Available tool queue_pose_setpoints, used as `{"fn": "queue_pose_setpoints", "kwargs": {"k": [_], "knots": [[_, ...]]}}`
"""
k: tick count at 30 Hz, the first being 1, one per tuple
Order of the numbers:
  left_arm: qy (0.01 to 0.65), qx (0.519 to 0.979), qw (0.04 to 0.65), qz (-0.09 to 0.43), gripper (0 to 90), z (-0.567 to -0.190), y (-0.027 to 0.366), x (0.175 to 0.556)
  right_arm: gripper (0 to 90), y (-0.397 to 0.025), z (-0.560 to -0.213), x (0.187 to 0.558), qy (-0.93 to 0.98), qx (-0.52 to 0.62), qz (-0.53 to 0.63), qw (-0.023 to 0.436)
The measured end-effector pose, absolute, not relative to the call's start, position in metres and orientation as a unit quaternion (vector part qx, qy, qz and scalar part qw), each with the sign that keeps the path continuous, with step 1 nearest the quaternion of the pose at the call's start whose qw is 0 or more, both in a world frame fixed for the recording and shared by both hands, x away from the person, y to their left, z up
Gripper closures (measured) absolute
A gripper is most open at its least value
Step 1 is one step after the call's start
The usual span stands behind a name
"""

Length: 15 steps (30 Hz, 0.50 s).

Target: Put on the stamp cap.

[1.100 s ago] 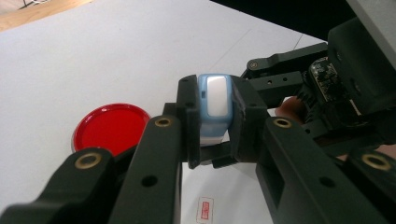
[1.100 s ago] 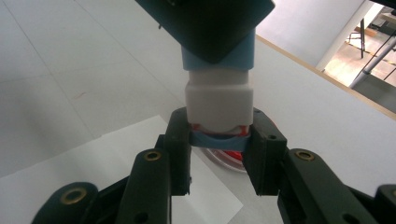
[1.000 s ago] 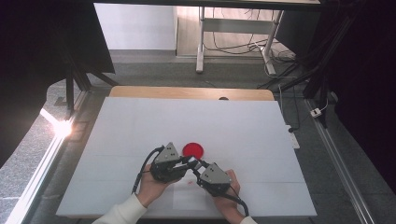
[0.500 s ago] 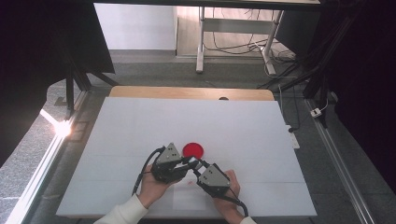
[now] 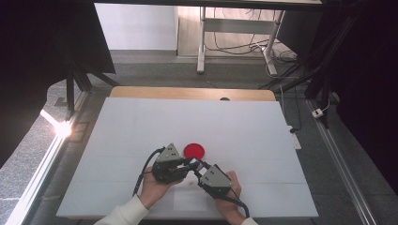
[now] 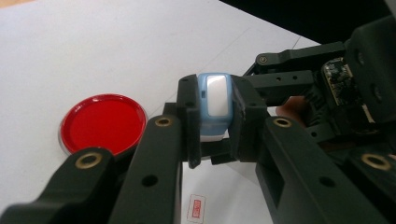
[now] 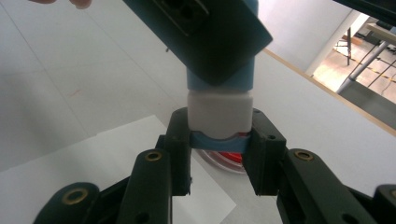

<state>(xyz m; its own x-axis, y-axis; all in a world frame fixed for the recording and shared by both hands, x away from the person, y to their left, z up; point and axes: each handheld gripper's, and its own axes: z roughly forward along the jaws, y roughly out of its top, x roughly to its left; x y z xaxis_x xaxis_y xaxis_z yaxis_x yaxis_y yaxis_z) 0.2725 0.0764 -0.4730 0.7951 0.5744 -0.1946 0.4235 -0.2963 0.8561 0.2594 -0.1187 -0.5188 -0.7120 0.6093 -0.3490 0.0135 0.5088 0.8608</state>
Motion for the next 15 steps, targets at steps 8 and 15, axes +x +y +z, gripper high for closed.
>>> {"fn": "queue_pose_setpoints", "kwargs": {"k": [8, 15], "knots": [[0.316, 0.801, 0.503, 0.065, 76.5, -0.4789, 0.0761, 0.2749, 64.8, -0.1174, -0.5201, 0.2605, 0.814, 0.185, 0.442, 0.329], [0.322, 0.796, 0.510, 0.058, 76.2, -0.4806, 0.0780, 0.2774, 64.4, -0.1187, -0.5204, 0.2639, 0.820, 0.192, 0.441, 0.311]]}}
